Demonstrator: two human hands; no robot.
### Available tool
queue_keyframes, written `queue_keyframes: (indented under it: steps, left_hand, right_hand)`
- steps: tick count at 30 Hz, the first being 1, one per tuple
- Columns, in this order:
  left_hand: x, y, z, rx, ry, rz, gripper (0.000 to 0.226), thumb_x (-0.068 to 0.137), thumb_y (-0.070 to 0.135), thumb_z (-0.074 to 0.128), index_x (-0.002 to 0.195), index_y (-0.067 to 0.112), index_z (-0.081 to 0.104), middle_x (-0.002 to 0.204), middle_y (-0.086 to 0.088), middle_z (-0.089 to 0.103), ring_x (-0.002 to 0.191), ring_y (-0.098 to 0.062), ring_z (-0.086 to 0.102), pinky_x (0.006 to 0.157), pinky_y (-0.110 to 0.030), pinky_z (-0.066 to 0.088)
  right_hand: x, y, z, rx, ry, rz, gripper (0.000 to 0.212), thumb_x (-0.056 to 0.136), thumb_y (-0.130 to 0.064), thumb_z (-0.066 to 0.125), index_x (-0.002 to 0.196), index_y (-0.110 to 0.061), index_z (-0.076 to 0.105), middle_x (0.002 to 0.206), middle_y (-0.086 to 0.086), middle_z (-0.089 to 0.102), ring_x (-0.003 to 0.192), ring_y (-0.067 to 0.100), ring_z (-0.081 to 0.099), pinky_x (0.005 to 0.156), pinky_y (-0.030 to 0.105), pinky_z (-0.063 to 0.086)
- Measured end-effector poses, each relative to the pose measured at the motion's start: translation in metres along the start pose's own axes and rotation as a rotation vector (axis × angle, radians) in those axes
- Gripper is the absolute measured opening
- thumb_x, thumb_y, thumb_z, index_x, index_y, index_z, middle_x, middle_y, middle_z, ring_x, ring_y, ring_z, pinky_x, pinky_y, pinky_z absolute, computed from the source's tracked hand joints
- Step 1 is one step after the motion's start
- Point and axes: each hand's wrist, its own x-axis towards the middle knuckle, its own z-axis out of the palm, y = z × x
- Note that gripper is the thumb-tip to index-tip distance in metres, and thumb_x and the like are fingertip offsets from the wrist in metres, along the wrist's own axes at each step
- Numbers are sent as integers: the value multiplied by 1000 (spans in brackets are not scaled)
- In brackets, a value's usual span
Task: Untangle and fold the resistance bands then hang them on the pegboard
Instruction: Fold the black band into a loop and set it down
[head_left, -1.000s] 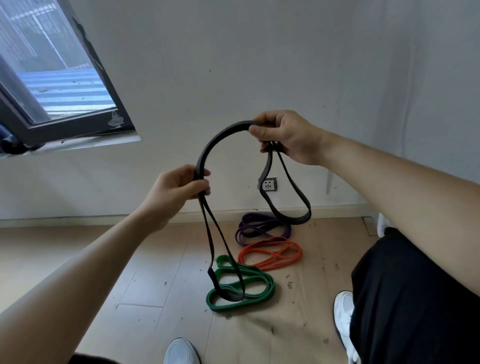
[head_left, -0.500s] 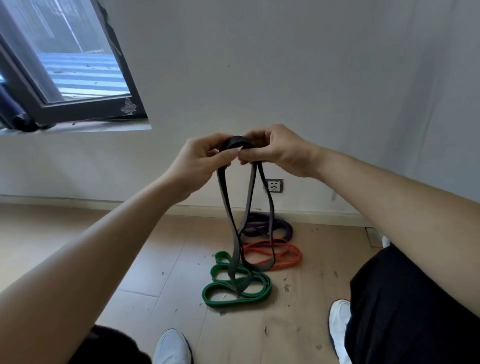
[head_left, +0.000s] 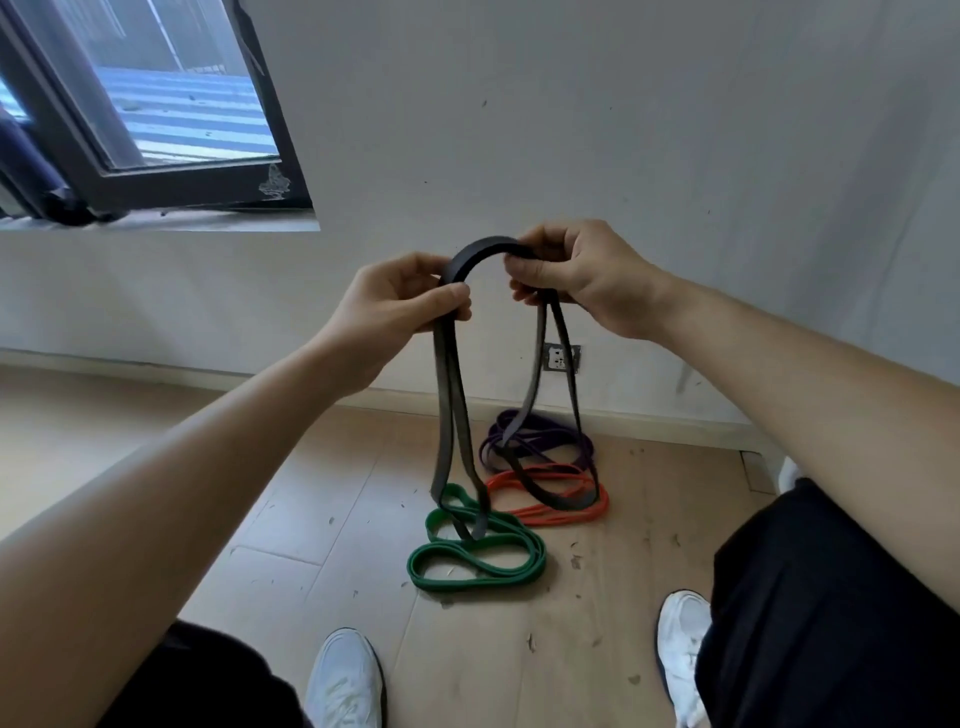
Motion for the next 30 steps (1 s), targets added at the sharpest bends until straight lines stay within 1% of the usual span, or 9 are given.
queue_keyframes:
  steps: [3, 6, 9, 12, 16, 20, 23, 25, 30]
  left_hand:
    - [1, 3, 6, -30, -25, 18, 20, 94, 11, 69, 113, 7, 69, 92, -9, 75, 91, -23, 72, 92, -34, 58]
    - [4, 2, 13, -20, -29, 41, 17, 92, 10, 70, 110, 9, 70, 92, -8, 76, 89, -22, 73, 92, -35, 59]
    - [6, 0, 16, 4, -6, 60, 18, 90, 11, 74, 107, 12, 71, 91, -5, 78, 86, -22, 74, 88, -34, 59]
    - [6, -1, 19, 35, 6, 66, 24, 88, 12, 76, 111, 8, 69, 92, -6, 79, 86, -22, 75, 88, -36, 60]
    - [4, 0, 19, -12, -5, 60, 33, 81, 19, 78, 110, 8, 66, 90, -7, 79, 85, -25, 76, 89, -40, 60]
    - [2, -4, 17, 42, -37, 60, 40, 82, 14, 81, 117, 11, 63, 96, -6, 78, 90, -21, 75, 87, -33, 59]
    - [0, -12, 18, 97, -69, 39, 39, 83, 15, 82, 119, 16, 65, 109, -4, 75, 98, -18, 73, 91, -34, 58]
    - [-1, -15, 23, 122, -101, 11, 42, 84, 20, 81, 124, 18, 66, 117, 0, 72, 104, -14, 73, 95, -34, 57]
    - [2, -18, 41, 139, -154, -14, 35, 90, 24, 75, 124, 19, 68, 117, 4, 75, 109, -6, 70, 99, -29, 54]
  right_hand:
    - [-3, -2, 2, -59, -94, 18, 31, 88, -11, 76, 116, -1, 67, 93, 11, 71, 86, 23, 70, 88, 39, 58]
    - [-3, -5, 7, -124, -100, -35, 29, 88, -12, 77, 112, 1, 69, 95, 15, 72, 84, 20, 71, 82, 30, 59]
    - [-3, -7, 2, -200, -88, -59, 26, 88, -15, 78, 109, -1, 72, 88, 9, 74, 81, 18, 71, 80, 30, 59]
    - [-5, -9, -2, -277, -128, -59, 27, 87, -21, 79, 110, -7, 75, 80, -1, 74, 78, 15, 70, 79, 29, 59]
    - [-5, -14, -2, -317, -148, -75, 21, 90, -20, 77, 108, -9, 76, 86, -2, 75, 81, 11, 69, 74, 21, 53]
    - [-6, -17, 1, -288, -123, -95, 20, 90, -17, 76, 109, -10, 76, 96, 7, 77, 90, 15, 71, 84, 26, 56]
    - [-6, -20, 5, -221, -101, -105, 22, 90, -14, 75, 110, -7, 75, 100, 19, 75, 87, 29, 71, 84, 43, 58]
    - [-7, -23, 5, -153, -84, -110, 22, 90, -12, 74, 111, -4, 73, 101, 20, 75, 88, 36, 71, 86, 50, 58]
    - [-12, -30, -4, -47, -17, -121, 17, 92, -11, 70, 109, -8, 73, 97, 10, 73, 88, 22, 68, 85, 46, 59]
